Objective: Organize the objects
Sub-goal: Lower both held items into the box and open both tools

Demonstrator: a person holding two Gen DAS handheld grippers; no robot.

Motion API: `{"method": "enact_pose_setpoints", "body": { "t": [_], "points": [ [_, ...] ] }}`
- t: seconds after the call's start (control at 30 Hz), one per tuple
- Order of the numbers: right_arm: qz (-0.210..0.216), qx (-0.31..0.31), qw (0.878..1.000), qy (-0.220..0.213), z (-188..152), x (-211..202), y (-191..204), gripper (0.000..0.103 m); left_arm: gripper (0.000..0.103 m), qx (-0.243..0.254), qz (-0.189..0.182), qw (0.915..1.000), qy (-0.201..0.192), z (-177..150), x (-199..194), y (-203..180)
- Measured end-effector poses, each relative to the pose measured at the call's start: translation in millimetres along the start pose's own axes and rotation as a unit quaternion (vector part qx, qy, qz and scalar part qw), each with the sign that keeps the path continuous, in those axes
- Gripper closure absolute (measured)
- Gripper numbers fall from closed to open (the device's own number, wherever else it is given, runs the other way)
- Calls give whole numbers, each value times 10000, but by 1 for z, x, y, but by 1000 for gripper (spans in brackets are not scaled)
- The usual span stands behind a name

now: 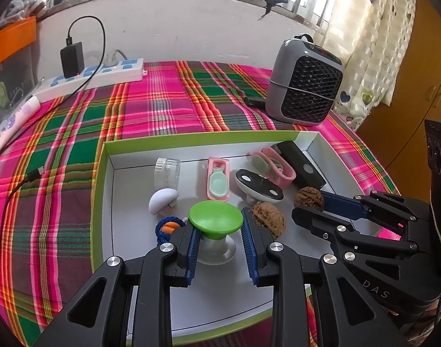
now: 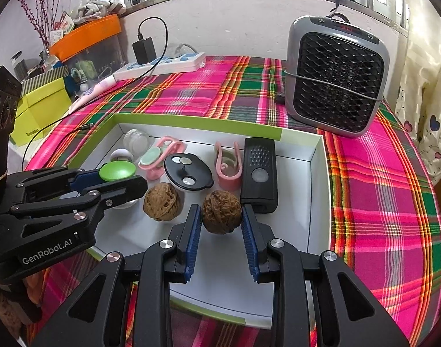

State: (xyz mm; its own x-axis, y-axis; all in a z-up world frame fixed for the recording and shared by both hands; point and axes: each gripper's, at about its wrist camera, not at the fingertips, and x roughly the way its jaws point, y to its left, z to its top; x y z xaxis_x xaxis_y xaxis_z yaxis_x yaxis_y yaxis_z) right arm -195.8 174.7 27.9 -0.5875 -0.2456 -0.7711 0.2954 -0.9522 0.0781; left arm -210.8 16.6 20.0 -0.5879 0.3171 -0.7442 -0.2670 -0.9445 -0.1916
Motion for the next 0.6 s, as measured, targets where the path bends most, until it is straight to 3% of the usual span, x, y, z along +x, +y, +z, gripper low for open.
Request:
{"method": "enact_pose_setpoints", "body": {
  "t": [0.6],
  "points": [
    [8,30,10000,-25,0,-1,0,74,75,11,-4,10000,43,-2,0,-1]
  ]
}}
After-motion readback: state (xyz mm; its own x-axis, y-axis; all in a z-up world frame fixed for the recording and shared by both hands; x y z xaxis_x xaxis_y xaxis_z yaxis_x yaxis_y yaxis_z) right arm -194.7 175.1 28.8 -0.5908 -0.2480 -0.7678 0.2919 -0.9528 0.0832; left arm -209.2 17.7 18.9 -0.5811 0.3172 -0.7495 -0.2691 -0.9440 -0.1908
